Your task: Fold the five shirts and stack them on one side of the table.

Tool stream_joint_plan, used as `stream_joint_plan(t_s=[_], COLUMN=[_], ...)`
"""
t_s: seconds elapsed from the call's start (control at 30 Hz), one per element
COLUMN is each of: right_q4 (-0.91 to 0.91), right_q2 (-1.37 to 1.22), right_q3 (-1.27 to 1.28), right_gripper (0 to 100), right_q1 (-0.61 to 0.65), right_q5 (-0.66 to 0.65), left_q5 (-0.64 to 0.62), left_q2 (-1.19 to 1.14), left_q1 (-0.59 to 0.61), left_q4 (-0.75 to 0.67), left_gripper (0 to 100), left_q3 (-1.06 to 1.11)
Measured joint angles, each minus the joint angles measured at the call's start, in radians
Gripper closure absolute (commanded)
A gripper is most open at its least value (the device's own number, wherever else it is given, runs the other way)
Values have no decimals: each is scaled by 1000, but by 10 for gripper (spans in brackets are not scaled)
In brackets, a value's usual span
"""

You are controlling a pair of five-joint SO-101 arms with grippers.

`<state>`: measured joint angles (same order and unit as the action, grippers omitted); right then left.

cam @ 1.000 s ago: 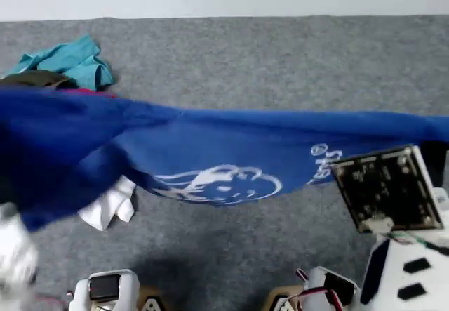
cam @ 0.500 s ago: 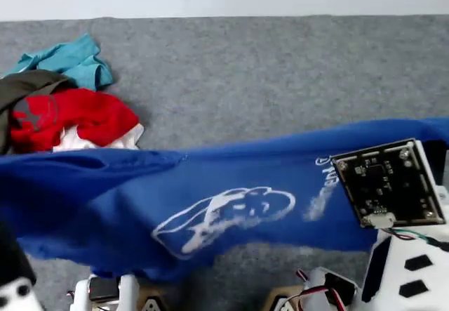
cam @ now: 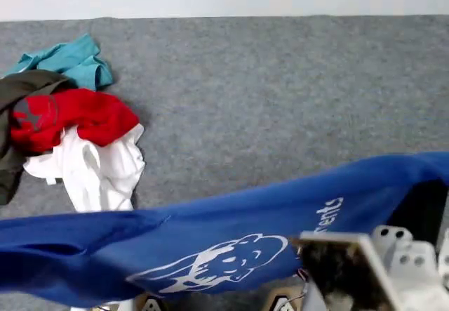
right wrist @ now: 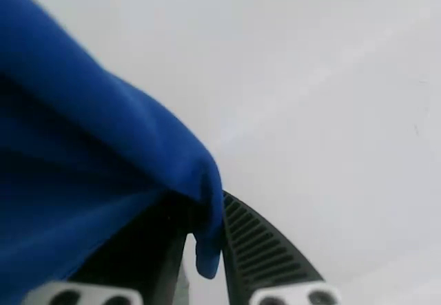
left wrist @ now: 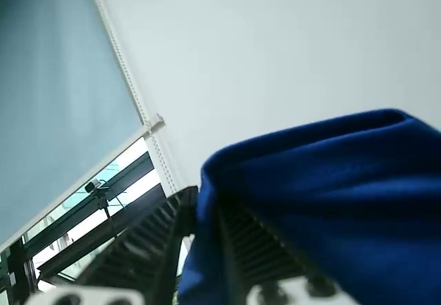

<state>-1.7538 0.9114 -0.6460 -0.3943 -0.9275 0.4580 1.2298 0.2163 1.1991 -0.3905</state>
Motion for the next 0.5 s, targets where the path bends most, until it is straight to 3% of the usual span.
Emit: stream_joint_plan(t_s=[0.17,0.5], right_q4=[0,61], right_q2=[0,-6], right_q3=[126,675], right_gripper=[988,988], right_q1=[18,278], right_q5=[25,212], left_q5=[0,0], left_q2=[-2,-6], left_q1=[0,-2], left_q4=[0,-2], left_gripper=[997,997], left_q3=[137,666])
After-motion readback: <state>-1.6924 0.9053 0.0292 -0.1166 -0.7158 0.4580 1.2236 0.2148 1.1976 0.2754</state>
